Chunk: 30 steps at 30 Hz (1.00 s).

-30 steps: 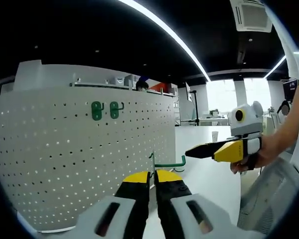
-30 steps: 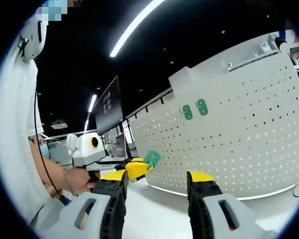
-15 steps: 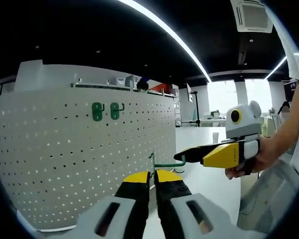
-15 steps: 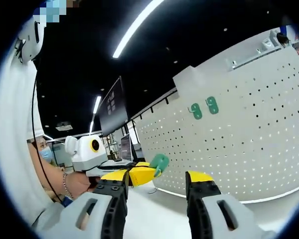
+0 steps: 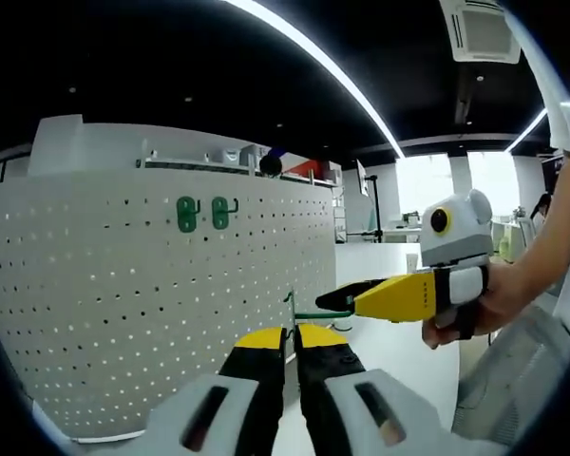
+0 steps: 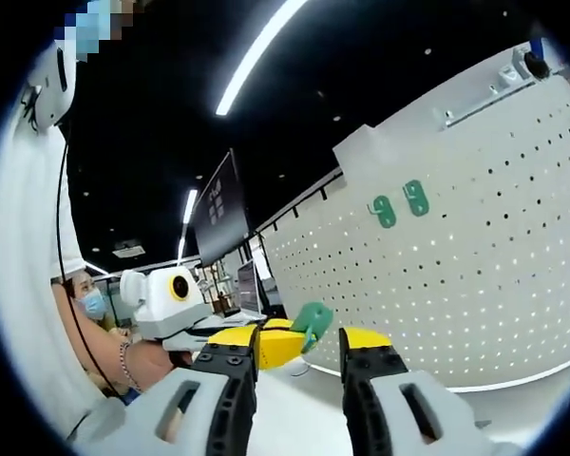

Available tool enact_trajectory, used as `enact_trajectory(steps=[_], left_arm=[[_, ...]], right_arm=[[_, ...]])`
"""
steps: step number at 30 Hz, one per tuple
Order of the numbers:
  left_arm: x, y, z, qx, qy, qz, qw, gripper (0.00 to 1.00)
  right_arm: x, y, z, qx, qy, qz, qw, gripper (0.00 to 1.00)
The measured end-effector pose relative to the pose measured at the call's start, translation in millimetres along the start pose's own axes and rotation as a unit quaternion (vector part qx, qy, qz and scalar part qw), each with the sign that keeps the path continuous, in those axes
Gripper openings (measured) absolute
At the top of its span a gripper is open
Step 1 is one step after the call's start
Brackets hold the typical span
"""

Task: Insert the hook assembly into the mounting plate slot until the hook locks in place.

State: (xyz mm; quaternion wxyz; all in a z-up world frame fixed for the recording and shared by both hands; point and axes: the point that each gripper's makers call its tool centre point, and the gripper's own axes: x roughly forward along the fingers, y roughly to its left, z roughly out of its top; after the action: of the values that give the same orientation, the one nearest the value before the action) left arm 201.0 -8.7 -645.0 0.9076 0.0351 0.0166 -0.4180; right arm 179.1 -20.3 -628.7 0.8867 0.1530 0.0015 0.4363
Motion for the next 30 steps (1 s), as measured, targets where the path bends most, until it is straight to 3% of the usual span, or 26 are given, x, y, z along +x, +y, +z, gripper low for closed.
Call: enact_trajectory(steps=[14, 30], left_arm=[[2, -6.5, 4.6, -0.003, -0.005, -0.004, 1.0000, 0.04], [1, -5.7, 9.0, -0.012, -0.017, 0.003, 0.9998, 0.04]], right_arm=[[8, -1, 1.8, 0.020, -0.010, -0.006, 0.9997, 0.17], [12, -9, 7.0, 0.040, -0.021, -0.040, 0.9982, 0.04]])
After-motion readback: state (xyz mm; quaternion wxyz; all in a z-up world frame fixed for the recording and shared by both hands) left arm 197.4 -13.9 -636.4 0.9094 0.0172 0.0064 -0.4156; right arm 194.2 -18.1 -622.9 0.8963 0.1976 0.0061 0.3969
